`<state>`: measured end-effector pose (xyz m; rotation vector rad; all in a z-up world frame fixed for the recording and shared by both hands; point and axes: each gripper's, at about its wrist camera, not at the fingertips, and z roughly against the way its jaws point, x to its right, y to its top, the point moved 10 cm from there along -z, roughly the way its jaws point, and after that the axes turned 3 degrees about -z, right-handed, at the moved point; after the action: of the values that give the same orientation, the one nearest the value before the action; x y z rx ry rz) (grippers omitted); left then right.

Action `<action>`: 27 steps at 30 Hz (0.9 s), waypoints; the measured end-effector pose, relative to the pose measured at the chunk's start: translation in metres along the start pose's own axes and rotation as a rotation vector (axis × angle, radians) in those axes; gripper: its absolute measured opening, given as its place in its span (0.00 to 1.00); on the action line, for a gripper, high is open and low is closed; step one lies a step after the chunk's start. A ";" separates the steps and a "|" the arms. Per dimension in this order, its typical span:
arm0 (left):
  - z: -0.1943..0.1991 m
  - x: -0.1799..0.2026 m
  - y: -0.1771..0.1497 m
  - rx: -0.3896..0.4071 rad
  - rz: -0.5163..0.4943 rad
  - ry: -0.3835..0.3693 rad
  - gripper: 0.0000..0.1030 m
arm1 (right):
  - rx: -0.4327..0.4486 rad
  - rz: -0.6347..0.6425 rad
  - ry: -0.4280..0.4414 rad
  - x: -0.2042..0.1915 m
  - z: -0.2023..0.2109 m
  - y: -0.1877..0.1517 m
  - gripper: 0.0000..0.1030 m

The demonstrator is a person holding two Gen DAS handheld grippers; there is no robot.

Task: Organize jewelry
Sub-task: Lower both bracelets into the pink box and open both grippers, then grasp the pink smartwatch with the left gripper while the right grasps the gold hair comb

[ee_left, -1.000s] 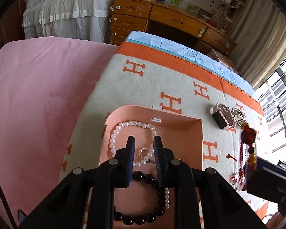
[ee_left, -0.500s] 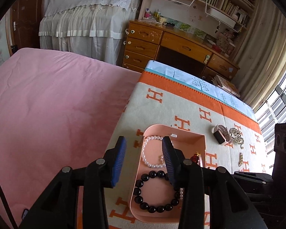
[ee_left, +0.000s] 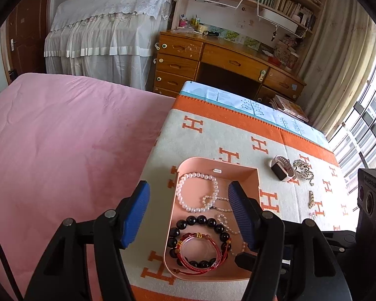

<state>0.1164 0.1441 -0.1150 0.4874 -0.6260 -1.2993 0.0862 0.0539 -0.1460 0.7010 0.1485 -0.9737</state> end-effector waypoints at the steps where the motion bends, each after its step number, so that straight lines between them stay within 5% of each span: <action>1: 0.000 0.002 -0.001 -0.004 -0.005 -0.001 0.61 | 0.005 0.005 -0.007 0.001 0.003 -0.002 0.22; 14: 0.003 0.033 -0.010 -0.028 -0.077 -0.010 0.61 | 0.056 -0.039 -0.097 0.037 0.034 -0.038 0.22; 27: -0.014 0.112 0.006 -0.088 -0.211 -0.064 0.66 | 0.129 -0.182 -0.242 0.131 0.089 -0.041 0.22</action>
<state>0.1468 0.0356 -0.1047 0.4495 -0.5796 -1.5407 0.1118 -0.1070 -0.1516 0.6897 -0.0643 -1.2430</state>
